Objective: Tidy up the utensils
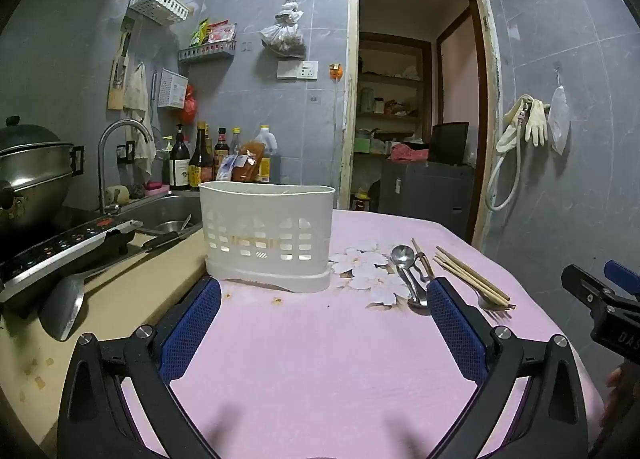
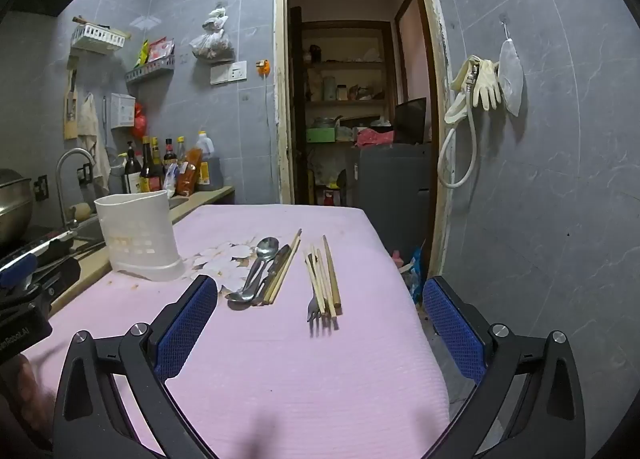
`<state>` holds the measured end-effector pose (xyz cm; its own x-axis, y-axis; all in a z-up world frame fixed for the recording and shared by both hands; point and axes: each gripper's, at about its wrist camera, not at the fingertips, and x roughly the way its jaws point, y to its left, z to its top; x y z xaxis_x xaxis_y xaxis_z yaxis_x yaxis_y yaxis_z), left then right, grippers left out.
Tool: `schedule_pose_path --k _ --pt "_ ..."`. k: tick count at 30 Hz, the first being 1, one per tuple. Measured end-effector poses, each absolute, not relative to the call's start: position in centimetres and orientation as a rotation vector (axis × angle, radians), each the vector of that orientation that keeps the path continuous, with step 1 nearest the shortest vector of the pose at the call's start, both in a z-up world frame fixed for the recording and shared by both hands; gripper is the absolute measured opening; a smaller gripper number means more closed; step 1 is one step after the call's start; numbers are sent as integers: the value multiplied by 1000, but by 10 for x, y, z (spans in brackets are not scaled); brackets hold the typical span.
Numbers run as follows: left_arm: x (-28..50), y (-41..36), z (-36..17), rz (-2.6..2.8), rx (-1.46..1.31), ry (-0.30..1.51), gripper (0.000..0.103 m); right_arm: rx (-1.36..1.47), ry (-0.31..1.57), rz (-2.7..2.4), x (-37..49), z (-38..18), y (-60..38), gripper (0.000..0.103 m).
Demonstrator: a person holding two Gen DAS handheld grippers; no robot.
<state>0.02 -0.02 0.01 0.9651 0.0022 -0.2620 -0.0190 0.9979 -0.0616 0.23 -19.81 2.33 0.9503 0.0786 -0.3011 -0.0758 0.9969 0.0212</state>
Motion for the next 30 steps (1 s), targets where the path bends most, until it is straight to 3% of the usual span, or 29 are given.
schedule_pose_path --k 30 --pt "-1 5 1 0 -75 265 101 8 303 81 1 24 -196 103"
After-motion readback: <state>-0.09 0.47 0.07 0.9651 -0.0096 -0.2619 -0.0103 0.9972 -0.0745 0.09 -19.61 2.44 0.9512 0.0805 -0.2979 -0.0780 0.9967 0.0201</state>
